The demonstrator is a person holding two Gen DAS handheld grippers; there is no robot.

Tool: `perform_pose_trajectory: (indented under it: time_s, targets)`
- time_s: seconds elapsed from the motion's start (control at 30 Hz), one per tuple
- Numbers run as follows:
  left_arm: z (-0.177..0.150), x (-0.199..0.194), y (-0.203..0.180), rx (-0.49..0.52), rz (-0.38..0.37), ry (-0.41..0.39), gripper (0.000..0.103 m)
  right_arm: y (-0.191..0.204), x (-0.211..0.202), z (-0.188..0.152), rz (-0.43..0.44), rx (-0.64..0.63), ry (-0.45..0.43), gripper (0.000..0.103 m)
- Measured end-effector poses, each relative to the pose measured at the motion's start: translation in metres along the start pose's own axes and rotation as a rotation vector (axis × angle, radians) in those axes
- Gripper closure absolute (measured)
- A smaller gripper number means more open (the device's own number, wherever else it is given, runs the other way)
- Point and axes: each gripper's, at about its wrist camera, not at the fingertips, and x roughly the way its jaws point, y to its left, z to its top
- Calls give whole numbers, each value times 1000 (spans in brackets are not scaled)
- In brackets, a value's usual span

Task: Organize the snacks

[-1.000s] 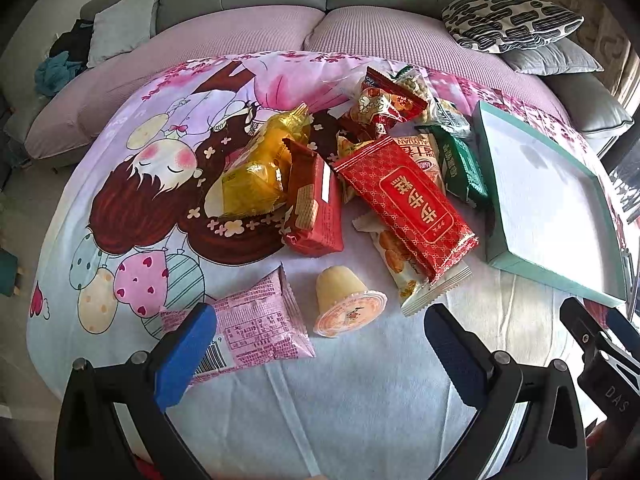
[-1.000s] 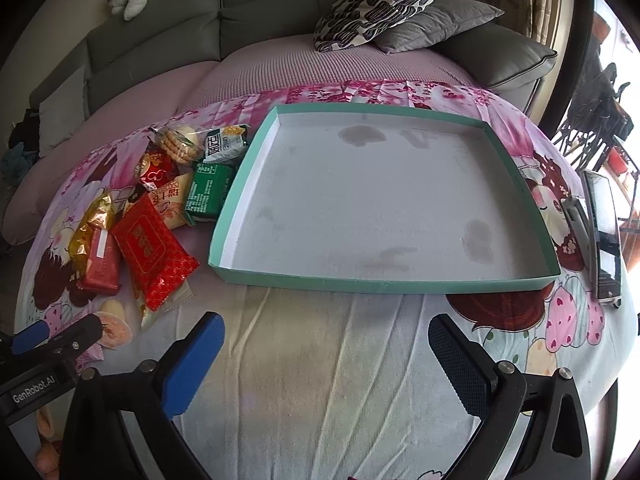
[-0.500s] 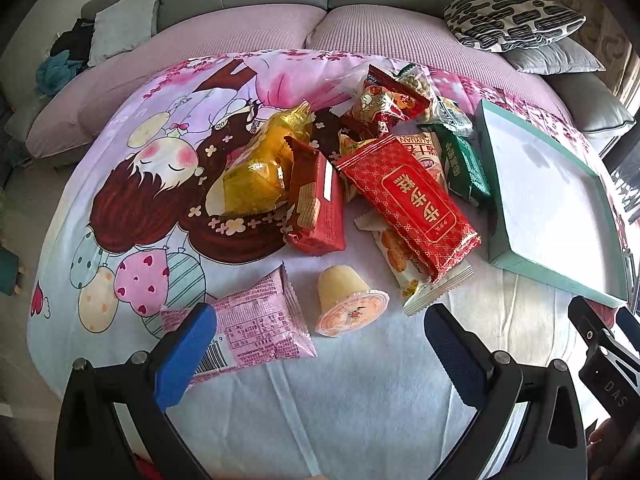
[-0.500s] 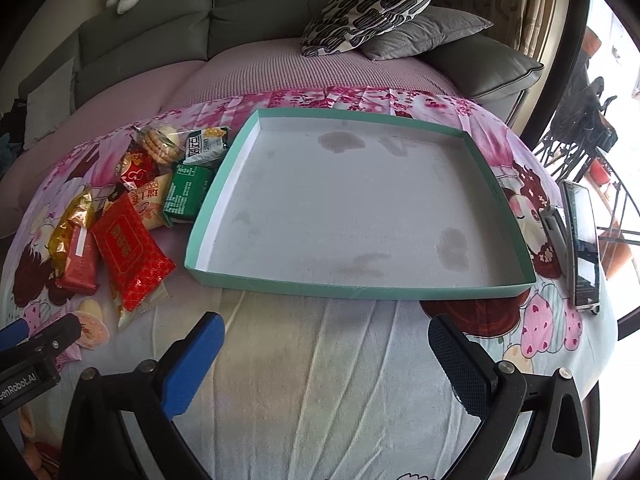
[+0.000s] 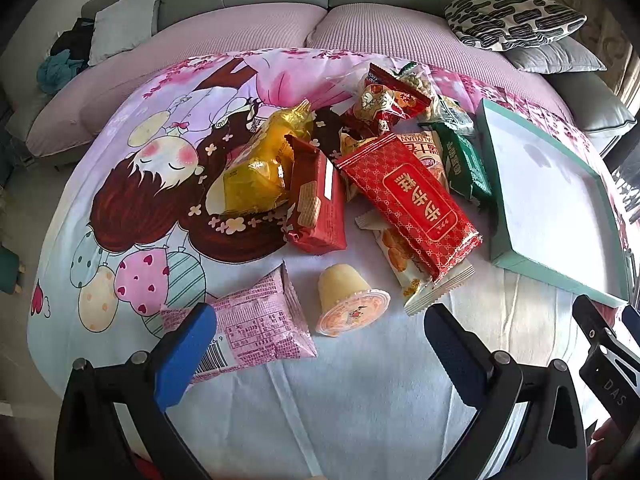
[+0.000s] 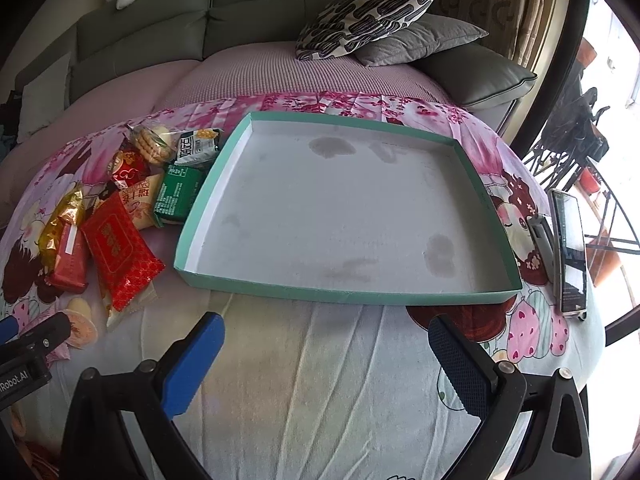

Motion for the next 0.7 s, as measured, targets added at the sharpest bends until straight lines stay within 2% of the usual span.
perform_pose_trajectory:
  time_s: [0.37, 0.7]
  targets:
    - [-1, 1, 0, 1, -1, 3, 0, 2, -2, 0, -23, -17, -10, 0]
    - [2, -2, -5, 13, -5, -9, 0, 6, -5, 3, -5, -36, -16, 0]
